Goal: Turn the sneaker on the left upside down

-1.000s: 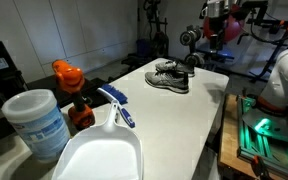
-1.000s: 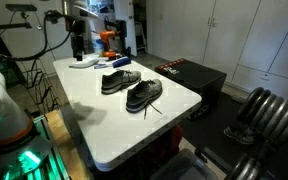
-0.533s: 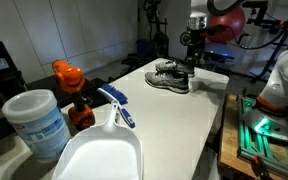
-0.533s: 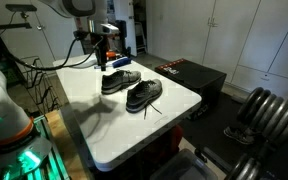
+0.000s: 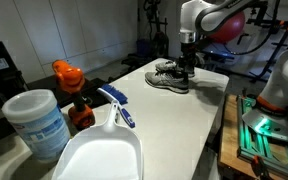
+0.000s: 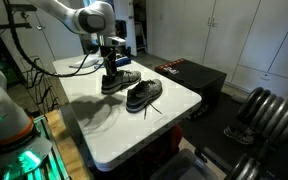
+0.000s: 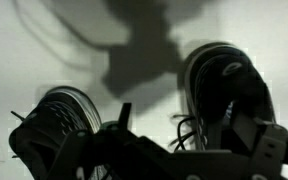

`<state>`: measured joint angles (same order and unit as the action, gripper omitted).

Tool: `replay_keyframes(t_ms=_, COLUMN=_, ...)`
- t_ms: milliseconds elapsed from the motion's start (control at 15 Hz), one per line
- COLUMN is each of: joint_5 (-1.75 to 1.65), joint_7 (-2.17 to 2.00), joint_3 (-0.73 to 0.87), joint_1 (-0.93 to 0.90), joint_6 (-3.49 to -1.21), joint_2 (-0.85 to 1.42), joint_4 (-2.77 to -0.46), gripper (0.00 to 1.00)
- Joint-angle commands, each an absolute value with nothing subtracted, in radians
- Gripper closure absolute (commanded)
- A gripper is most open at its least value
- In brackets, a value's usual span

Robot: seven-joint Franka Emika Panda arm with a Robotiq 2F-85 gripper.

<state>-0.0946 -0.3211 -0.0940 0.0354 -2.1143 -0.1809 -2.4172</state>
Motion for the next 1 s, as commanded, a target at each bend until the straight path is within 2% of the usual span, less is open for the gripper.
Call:
replay_keyframes(t_ms=0, joint_5=-0.102, joint_7=-0.360, joint_3=-0.087, joint_1=0.020, joint_6=-2.187, joint_2=-0.094, joint_4=-2.384, gripper=0.00)
replay_keyframes(t_ms=267, joint_5=-0.114, joint_7=-0.394, joint_3=-0.085, joint_1=0.009, joint_6=-2.160, joint_2=-0.017, joint_4=-2.336, gripper=0.00)
replay_keyframes(t_ms=400, joint_5=-0.124, joint_7=-0.411, joint_3=-0.083, joint_1=0.001, joint_6=-2.142, joint_2=0.009, joint_4=-2.315, gripper=0.26)
replay_keyframes(t_ms=933, joint_5=-0.257, joint_7=-0.563, joint_3=-0.081, joint_1=-0.044, joint_6=-1.952, joint_2=0.056, joint_4=-2.228, gripper=0.87)
